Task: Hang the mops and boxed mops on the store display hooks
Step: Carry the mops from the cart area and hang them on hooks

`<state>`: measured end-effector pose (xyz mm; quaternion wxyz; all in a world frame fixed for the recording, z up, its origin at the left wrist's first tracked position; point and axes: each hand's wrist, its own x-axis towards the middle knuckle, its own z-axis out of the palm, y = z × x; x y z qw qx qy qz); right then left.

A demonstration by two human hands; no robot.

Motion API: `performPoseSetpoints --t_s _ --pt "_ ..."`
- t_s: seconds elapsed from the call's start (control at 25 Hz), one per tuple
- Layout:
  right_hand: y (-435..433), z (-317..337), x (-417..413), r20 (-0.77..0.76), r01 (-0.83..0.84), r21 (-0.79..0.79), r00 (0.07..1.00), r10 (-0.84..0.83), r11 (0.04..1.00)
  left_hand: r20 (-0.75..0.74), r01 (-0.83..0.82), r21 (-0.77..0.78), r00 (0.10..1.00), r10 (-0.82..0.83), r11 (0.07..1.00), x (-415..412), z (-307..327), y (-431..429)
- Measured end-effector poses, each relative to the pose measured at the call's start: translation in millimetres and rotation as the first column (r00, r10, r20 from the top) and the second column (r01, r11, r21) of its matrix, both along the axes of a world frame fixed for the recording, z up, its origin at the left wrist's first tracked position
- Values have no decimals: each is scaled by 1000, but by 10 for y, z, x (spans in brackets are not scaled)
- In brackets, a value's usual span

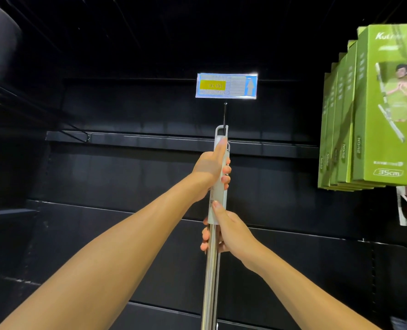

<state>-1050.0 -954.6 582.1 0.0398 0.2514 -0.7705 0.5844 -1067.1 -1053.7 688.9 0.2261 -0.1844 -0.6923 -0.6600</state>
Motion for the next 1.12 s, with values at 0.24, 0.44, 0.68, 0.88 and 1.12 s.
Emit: performPoseSetpoints --t_s 0.24,0.44,0.68,0.88,1.12 --pt "-49 -47 -410 27 98 -4 995 -97 995 8 65 -21 998 -65 998 -412 -30 -36" --pt "-88 -26 -627 94 107 -55 990 -102 993 4 59 -38 998 -59 998 -673 -38 -27" --pt "-125 -60 -765 116 135 -105 986 -123 985 -15 74 -53 997 -75 996 -829 -62 -45" --pt "-123 -85 -864 127 134 -113 985 -119 985 6 129 -137 992 -130 982 -730 -81 -124" --pt "-17 -454 -808 143 89 -175 988 -64 981 92 106 -320 992 -81 942 -549 -599 -342"
